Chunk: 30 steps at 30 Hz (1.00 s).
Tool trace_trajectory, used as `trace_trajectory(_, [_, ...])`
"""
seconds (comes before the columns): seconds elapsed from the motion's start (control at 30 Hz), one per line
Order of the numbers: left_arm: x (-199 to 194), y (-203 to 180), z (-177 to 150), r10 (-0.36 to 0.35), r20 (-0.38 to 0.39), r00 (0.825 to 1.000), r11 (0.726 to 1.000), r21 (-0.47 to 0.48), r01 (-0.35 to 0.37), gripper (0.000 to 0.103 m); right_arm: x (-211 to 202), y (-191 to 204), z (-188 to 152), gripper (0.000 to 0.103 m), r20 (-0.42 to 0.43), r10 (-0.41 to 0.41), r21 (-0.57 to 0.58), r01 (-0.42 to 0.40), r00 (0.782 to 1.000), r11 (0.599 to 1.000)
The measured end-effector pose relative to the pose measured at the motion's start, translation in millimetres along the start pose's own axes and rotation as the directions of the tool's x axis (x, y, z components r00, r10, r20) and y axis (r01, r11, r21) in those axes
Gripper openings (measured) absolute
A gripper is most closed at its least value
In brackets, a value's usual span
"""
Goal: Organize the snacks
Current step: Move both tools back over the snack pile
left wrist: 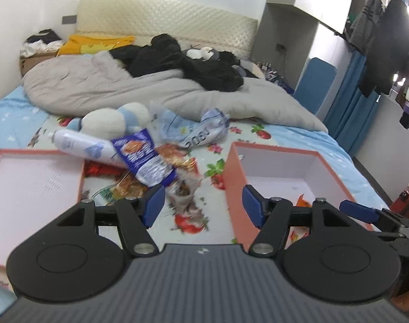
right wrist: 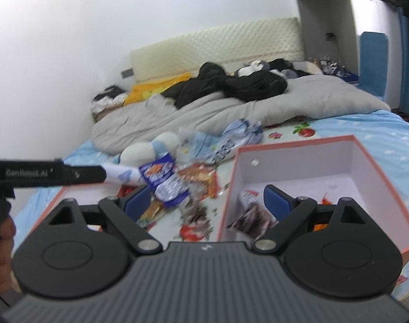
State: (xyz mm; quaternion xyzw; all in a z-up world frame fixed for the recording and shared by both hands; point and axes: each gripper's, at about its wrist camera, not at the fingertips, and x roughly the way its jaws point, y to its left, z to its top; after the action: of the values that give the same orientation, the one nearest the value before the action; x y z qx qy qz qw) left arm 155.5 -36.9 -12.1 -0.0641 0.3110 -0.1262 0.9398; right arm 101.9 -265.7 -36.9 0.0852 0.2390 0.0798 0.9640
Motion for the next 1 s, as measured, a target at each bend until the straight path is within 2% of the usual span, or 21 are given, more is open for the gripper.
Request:
trace_trajectory(0.2, [-4,26,-30,0.046,-0.047,0.998,0.999,0.000,-0.046,0.069,7,23,-27,0.092,-0.048,0.035,-0.001,-0.035,0.998,0.999])
trace_trajectory(0.53, [-9,77,-71,0.103,-0.101,0.989,0.990,-0.083,-0.112,0.069,7,64,-70,0.092,-0.117,0.083,-0.005,-0.084,0.990,0.996])
trace_trajectory(0.77, [9,100,-72,0.120,-0.126,0.985,0.987,-0.088,-0.131,0.069,20,82,-74,0.091,-0.102,0.095,-0.022,-0.097,0.990,0.995])
trace_trajectory(1.0, [43,107,-60,0.150,-0.142,0.978,0.986,-0.048,-0.158,0.069,53,93,-69,0.091,-0.084,0.052,-0.030,-0.055,0.995,0.998])
